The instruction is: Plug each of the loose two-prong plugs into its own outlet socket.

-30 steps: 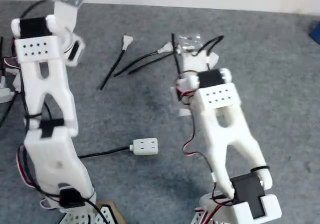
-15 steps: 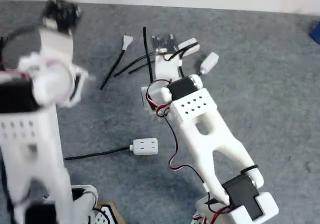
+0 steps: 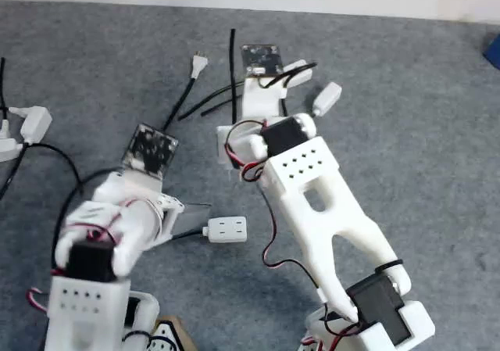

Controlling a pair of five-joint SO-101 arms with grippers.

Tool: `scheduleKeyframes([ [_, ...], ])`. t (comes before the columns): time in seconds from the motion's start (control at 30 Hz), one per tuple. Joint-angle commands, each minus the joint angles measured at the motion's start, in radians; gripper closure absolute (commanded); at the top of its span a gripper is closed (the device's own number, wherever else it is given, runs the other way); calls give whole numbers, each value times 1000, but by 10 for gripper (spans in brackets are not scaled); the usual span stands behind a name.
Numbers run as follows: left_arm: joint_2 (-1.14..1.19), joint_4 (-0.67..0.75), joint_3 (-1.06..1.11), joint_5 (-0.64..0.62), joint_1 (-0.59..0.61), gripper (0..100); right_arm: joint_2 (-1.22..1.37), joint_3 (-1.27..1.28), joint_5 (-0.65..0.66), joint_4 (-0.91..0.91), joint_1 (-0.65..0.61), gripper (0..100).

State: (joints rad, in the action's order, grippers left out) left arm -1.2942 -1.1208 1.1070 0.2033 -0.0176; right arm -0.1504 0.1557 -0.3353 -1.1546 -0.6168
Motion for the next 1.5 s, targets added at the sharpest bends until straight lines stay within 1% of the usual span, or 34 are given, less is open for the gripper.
scheduleKeyframes([
  [0.0, -82, 92, 59, -14, -24, 585, -18, 36, -12, 15, -50, 993],
  [0.13, -114, 101, 76, -14, -27, 585, -13, 84, -12, 54, -110, 993],
  [0.3, -114, 101, 77, -17, -27, 585, -10, 85, -12, 54, -111, 993],
  [0.47, -114, 103, 85, -17, -27, 585, -19, 85, -44, 48, -125, 993],
  [0.67, -114, 242, 199, -17, -27, 585, -19, 87, -51, 31, -170, 993],
  [0.77, -114, 265, 217, -14, -19, 585, -19, 84, -106, -4, -191, 993],
  [0.87, -114, 265, 217, -14, -19, 585, -21, 70, -115, -30, -193, 993],
  [0.93, -113, 265, 219, -12, -8, 585, -21, 39, -115, -81, -182, 993],
  [1.03, -113, 265, 219, -12, 8, 585, -21, -47, -72, -186, -160, 993],
  [1.2, -113, 262, 219, -12, 12, 585, -21, -186, 3, -363, -159, 993],
  [1.33, -113, 259, 219, -12, 12, 585, -19, -220, 55, -401, -159, 993],
  [1.47, -113, 259, 219, -12, 13, 585, -19, -180, 98, -401, -159, 993],
])
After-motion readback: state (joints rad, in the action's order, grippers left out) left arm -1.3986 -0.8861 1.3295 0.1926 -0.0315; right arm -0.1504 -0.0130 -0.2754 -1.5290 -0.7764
